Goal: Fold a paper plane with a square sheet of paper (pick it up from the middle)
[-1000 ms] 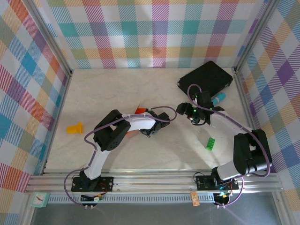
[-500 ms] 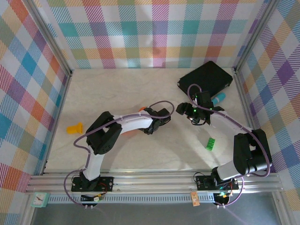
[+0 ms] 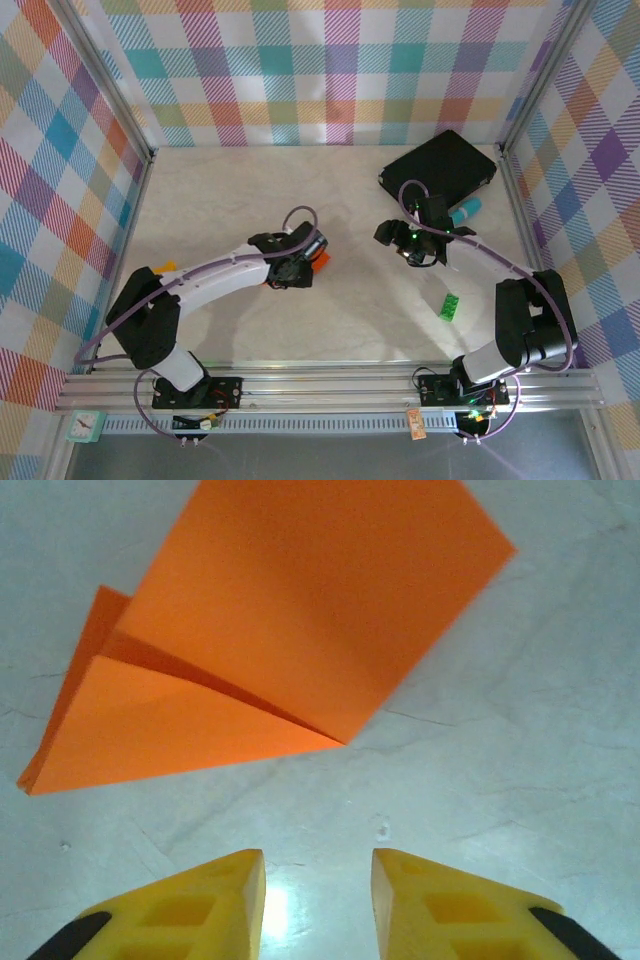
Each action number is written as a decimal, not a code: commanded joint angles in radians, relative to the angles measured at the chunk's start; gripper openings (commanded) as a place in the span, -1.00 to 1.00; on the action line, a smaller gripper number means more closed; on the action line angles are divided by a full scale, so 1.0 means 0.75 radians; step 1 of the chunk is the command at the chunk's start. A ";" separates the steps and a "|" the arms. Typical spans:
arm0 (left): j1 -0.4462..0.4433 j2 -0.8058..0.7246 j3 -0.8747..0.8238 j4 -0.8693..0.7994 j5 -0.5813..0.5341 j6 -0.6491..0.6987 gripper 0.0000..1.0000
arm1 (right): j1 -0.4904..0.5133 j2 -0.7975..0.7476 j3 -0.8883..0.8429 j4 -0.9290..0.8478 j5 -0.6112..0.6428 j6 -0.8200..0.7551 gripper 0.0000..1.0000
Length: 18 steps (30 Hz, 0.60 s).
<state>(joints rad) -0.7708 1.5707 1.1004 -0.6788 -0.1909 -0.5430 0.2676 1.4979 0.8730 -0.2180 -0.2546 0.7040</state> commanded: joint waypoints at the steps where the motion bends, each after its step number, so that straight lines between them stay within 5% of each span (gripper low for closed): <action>1: 0.090 -0.031 -0.067 0.092 0.118 -0.010 -0.39 | -0.011 0.014 -0.007 0.028 -0.052 0.026 0.50; 18: 0.366 0.296 0.005 0.284 0.244 0.077 -0.53 | -0.011 0.045 -0.013 0.045 -0.117 0.043 0.50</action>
<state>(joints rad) -0.5056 1.7679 1.0653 -0.4858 -0.0338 -0.5014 0.2676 1.5192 0.8730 -0.1970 -0.3191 0.7258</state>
